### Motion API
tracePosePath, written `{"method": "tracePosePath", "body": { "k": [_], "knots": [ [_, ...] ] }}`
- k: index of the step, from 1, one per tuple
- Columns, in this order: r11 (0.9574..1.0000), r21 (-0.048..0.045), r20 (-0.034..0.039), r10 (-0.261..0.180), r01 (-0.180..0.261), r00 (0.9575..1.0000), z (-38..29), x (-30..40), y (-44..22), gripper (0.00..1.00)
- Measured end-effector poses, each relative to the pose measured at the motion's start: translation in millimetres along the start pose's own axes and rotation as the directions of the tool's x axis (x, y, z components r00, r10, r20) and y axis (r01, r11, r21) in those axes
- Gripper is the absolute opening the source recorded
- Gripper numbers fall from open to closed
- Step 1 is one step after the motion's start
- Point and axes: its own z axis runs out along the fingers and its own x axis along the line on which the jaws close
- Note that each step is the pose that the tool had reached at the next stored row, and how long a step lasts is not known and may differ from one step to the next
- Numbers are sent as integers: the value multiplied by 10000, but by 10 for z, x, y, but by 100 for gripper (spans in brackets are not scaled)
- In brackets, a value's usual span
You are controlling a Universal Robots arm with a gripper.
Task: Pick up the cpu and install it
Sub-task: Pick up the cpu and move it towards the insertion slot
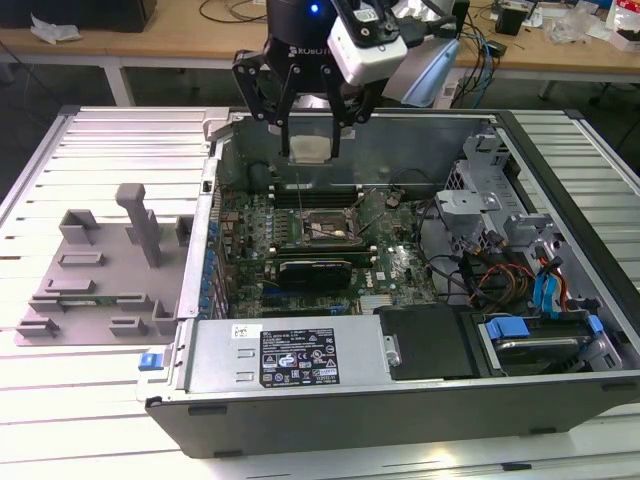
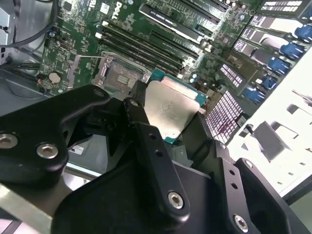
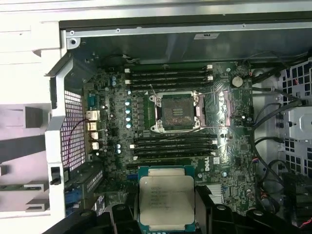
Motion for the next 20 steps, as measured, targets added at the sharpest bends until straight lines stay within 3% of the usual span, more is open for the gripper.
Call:
{"method": "tracePosePath", "body": {
  "k": [7,13,20],
  "knots": [
    [10000,2,0,0,0,10000,141,-63,4,55],
    [10000,5,0,0,0,10000,250,-200,13,55],
    [10000,5,0,-8,8,10000,339,-215,38,55]
  ]
}}
